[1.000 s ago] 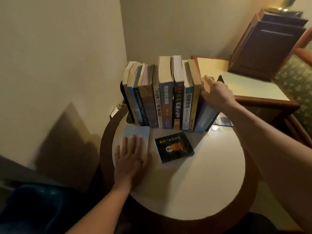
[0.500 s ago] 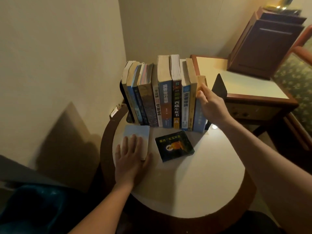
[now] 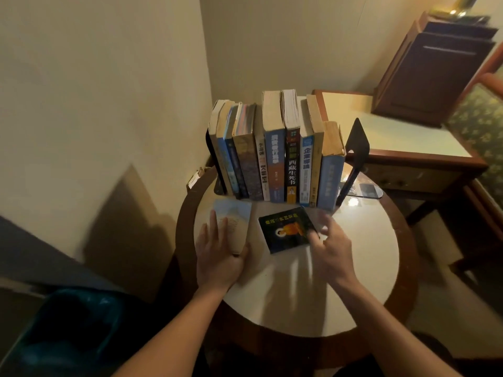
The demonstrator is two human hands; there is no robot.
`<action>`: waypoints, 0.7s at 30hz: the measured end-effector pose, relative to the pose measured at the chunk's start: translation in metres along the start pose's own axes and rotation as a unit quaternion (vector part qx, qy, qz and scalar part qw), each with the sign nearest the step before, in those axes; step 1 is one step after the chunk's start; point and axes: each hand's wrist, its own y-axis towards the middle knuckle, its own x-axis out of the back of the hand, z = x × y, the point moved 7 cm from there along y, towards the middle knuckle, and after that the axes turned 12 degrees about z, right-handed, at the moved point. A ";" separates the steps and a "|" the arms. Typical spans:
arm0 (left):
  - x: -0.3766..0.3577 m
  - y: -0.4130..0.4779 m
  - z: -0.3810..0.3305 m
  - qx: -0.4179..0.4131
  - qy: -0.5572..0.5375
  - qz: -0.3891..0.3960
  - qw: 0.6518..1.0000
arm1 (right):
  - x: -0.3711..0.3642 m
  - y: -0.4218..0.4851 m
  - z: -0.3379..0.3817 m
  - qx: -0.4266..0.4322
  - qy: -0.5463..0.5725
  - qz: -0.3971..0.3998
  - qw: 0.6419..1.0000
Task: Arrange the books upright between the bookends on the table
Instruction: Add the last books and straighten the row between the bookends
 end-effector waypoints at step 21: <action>0.010 -0.019 0.004 0.193 -0.332 0.039 0.923 | -0.064 -0.057 0.036 -0.015 0.005 0.202 0.979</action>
